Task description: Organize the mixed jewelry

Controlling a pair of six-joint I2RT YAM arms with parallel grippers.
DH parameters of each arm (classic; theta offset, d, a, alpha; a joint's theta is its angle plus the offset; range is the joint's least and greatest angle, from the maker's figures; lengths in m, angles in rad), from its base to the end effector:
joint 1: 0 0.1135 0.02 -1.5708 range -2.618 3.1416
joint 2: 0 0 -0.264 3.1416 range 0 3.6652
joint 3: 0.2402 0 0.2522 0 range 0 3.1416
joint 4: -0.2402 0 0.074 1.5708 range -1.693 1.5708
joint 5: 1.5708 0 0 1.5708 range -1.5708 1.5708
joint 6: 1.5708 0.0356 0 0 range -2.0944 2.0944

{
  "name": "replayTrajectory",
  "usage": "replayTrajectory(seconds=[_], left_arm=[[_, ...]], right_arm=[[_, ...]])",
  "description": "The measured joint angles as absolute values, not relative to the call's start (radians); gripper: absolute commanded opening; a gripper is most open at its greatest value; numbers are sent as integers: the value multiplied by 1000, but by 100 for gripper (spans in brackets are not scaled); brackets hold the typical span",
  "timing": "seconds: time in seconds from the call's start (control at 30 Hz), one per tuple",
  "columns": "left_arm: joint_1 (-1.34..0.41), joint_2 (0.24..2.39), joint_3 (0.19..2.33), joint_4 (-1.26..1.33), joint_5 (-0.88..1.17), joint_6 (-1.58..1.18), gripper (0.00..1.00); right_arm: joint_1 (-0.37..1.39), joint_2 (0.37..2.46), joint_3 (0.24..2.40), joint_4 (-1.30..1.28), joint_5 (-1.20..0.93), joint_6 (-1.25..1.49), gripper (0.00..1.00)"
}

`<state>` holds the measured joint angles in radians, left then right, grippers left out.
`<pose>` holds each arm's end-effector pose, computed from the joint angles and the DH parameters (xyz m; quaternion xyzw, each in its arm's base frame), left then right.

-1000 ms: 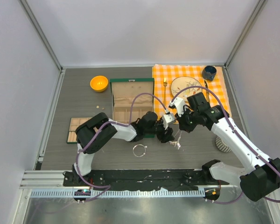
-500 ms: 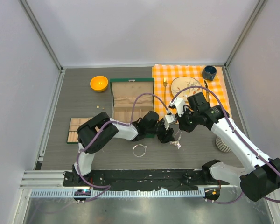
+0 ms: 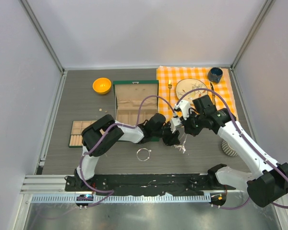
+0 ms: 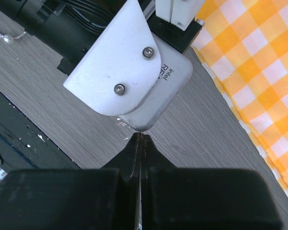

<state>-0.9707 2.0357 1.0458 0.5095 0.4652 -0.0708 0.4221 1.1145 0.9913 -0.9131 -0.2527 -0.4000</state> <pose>0.2222 -0.3530 0.1287 0.4695 0.6972 -0.4220 0.3397 0.1874 0.0939 0.2866 -0.4128 0.8638 0.1244 0.2606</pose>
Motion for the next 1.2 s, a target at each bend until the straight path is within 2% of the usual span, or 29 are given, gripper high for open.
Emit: replayTrajectory(seconds=[0.07,0.27,0.4,0.53,0.83,1.2], left_arm=[[-971,2037,1052,500,466,-71,39],[-973,2040,1066,477,470,-69,24],[-973,2042,1080,449,473,-67,10],[-973,2043,1087,435,474,-66,1],[-973,2028,1085,411,474,-60,0],[-973,1887,1091,282,476,-48,0]], right_arm=[[422,1110,991,-913,-252,-400,1],[422,1104,991,-913,-252,-400,1],[422,1103,991,-913,-252,-400,1],[421,1103,991,-913,-247,-400,1],[421,1092,991,-913,-221,-405,1],[421,1082,989,-912,-201,-416,1]])
